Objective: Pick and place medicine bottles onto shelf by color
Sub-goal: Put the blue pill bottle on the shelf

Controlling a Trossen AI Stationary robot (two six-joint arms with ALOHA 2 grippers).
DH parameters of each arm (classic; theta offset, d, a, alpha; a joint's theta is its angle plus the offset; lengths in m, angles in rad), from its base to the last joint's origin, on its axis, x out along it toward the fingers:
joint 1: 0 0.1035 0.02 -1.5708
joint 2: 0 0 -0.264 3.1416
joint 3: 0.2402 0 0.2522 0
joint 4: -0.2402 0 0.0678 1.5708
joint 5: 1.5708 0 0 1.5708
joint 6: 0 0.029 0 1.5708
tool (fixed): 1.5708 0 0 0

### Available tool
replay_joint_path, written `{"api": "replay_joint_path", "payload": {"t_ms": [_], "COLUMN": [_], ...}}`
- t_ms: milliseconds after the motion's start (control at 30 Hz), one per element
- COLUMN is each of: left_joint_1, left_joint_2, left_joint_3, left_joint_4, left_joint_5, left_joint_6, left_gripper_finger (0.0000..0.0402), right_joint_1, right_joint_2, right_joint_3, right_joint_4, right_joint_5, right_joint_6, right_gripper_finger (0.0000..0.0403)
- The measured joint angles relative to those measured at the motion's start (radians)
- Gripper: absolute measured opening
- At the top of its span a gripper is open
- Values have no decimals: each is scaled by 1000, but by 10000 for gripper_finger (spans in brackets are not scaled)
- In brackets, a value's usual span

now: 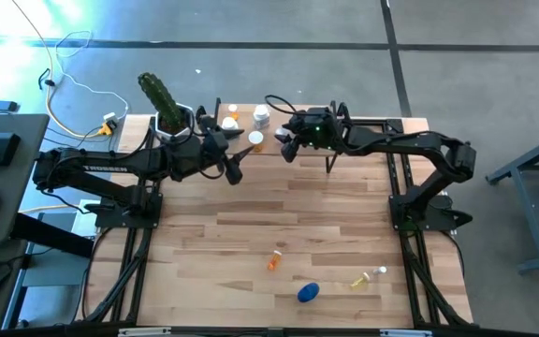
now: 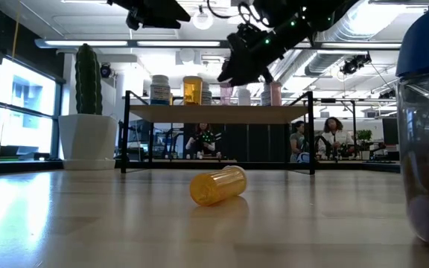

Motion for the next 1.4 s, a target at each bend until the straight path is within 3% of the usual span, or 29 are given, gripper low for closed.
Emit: {"api": "replay_joint_path", "payload": {"t_ms": [300,633,933,1400], "left_joint_1": [-1,-39,-157,-417], "left_joint_2": [0,0,0,0], "left_joint_3": [0,0,0,0], "left_joint_4": [-96,-239,-252,-266], "left_joint_5": [7,150,167,174], "left_joint_6": [-91,-283,-307,-464], "left_gripper_finger": [241,241,241,241], "right_joint_1": [34,173,353,577], "right_joint_2": [-73,-205,-254,-247], "right_joint_3": [1,1,1,1], "right_joint_4": [-56,-225,-396,-429], "right_joint_5": [-64,-105,-106,-106], "right_joint_6": [45,71,177,473], "right_gripper_finger": [200,200,200,200]}}
